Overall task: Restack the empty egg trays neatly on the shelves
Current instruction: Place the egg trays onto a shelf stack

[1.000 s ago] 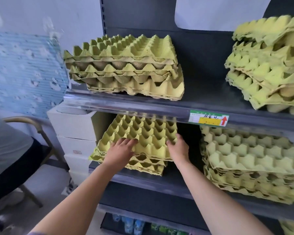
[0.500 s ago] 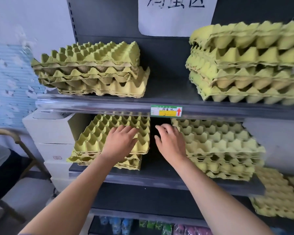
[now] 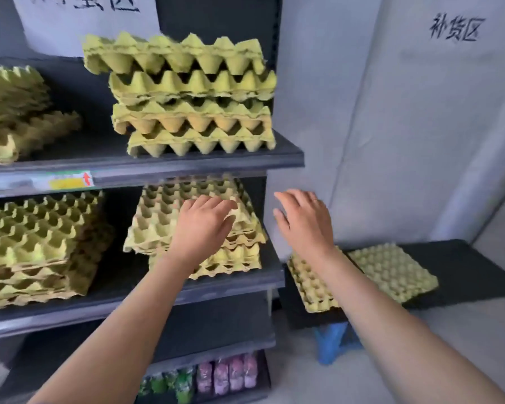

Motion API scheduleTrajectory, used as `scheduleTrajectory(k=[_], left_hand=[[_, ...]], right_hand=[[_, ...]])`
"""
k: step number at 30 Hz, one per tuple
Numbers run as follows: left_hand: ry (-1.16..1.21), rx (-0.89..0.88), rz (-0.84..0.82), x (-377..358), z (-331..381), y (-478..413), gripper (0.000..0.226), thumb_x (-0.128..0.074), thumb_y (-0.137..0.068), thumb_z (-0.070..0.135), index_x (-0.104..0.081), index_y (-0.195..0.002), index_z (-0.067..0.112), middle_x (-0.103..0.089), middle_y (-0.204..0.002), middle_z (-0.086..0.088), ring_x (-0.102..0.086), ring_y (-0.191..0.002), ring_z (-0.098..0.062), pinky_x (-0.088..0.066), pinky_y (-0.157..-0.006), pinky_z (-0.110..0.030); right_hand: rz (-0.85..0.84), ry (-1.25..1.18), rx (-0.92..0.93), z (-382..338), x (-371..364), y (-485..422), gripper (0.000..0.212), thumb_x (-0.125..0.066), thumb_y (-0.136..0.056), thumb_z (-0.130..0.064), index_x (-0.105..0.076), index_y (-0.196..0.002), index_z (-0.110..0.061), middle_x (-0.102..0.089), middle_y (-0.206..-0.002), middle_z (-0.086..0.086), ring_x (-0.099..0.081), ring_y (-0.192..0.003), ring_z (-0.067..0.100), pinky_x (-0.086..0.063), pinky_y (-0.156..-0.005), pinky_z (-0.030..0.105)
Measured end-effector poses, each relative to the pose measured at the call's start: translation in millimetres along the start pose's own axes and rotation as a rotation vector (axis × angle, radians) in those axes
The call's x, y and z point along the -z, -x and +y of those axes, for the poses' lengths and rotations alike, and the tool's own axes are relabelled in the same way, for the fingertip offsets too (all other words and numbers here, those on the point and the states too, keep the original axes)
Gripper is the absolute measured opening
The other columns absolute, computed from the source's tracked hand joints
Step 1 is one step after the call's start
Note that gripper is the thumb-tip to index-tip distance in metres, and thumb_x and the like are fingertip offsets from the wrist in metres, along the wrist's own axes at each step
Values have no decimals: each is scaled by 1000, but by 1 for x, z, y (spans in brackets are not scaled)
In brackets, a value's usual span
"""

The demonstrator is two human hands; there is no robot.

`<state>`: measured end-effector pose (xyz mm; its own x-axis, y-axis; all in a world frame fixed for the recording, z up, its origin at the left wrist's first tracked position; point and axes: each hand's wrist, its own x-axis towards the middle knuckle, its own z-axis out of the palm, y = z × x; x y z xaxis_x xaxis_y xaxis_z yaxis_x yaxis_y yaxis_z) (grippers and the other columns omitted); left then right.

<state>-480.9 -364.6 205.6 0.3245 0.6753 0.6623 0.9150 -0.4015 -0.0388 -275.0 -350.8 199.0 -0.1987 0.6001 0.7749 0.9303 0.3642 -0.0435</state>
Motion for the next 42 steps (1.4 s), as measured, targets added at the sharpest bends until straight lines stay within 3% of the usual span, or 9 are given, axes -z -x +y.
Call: scheduleTrajectory(k=[5,9,16,22,27,30,33,39,42], left_hand=[[92,-126,4,-59,73,-41,15,-61,-85,21,-68,-97,17,-67,-85,0,-63,-80,-28,-46,-69,-36],[199,-218,-11,-122,127,-82,34,-38,-83,32,-69,-91,19,-67,-80,3,-64,-75,-25,-46,-65,-32],[391,-250,-104,-233,213,-160,33,-40,-82,32,-69,-91,20,-67,-79,4,-65,-77,-25,-48,-69,-36],[415,-254,-271,-313,260,-189,16,-57,-82,22,-68,-93,17,-68,-81,1,-64,-80,-27,-47,-71,-36],[410,-92,-440,-380,281,-184,20,-60,-88,18,-67,-107,17,-68,-100,-1,-60,-99,-27,-40,-86,-37],[403,43,-517,-425,287,-165,21,-62,-86,17,-67,-106,17,-68,-100,-2,-61,-100,-28,-42,-86,-39],[371,183,-665,-467,284,-137,29,-54,-92,23,-60,-120,20,-61,-117,2,-55,-111,-22,-40,-90,-35],[317,478,-1017,-562,264,-75,47,-46,-95,30,-37,-140,23,-40,-139,-2,-40,-126,-20,-42,-95,-35],[303,535,-1095,-609,260,-51,56,-46,-95,30,-25,-146,20,-29,-147,-4,-31,-132,-23,-40,-99,-37]], right_hand=[[-27,85,-87,108,15,25,37,-44,-83,-29,-68,-104,-11,-68,-97,8,-63,-81,33,-53,-64,39],[-72,144,-163,187,9,43,36,-43,-83,-27,-68,-104,-10,-67,-98,8,-62,-83,32,-54,-67,40],[-239,252,-305,310,-12,59,30,-52,-86,-24,-67,-108,-12,-66,-100,7,-63,-88,29,-54,-70,39],[-412,246,-381,397,-39,83,39,-38,-84,-30,-68,-104,-14,-66,-93,6,-62,-79,29,-54,-63,38],[-561,180,-383,464,-86,108,26,-65,-81,-17,-69,-106,-10,-67,-94,11,-64,-79,34,-52,-62,38],[-673,102,-370,493,-125,129,34,-55,-92,-20,-60,-124,-11,-62,-114,11,-60,-97,31,-48,-75,37],[-826,8,-446,513,-169,159,42,-44,-98,-27,-45,-139,-15,-52,-129,7,-53,-113,26,-45,-89,35],[-1083,-121,-636,539,-277,218,47,-41,-100,-32,-37,-141,-10,-48,-128,12,-54,-112,28,-43,-84,34],[-1144,-159,-733,550,-333,245,48,-43,-99,-33,-37,-139,-6,-47,-129,17,-55,-108,32,-48,-87,38]])
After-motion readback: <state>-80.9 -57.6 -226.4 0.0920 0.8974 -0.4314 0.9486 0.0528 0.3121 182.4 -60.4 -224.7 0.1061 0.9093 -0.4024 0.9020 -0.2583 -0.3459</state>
